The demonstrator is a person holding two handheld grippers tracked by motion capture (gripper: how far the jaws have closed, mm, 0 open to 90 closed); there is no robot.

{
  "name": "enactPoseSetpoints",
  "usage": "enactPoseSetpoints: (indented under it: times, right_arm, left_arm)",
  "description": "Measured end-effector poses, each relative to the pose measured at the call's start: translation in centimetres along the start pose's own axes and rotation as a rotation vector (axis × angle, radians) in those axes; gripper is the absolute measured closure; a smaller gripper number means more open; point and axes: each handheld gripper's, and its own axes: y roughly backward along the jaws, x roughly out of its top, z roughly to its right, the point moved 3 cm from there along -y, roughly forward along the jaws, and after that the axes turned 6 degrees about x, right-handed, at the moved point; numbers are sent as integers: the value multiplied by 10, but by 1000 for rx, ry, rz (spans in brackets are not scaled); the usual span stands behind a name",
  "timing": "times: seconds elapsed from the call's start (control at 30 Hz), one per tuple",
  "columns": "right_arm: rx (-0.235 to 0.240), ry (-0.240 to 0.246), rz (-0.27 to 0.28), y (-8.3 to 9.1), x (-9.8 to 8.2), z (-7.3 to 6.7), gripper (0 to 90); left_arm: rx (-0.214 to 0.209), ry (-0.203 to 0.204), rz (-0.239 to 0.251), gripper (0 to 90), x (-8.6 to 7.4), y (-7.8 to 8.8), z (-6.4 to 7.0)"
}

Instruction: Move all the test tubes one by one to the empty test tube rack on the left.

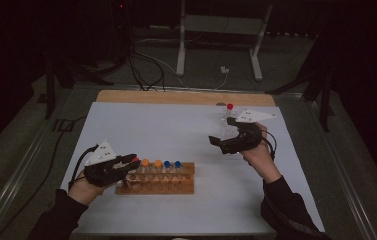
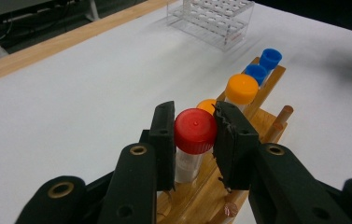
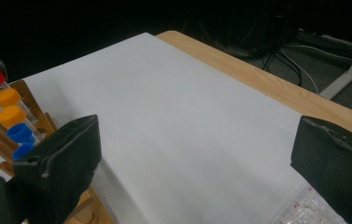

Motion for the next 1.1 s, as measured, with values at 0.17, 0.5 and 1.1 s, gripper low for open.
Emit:
enactPoseSetpoints:
  times: [0.17, 0.5, 1.1]
  right_arm:
    - [1, 2, -1, 1, 0, 1, 14]
    - [-25, 6, 14, 5, 1, 10, 19]
    - [-266, -63, -25, -7, -25, 92, 256]
  left_arm:
    - [-4, 5, -11, 714, -4, -4, 0]
    - [-52, -11, 29, 508, -4, 2, 2]
    - [-71, 4, 102, 47, 1, 16, 5]
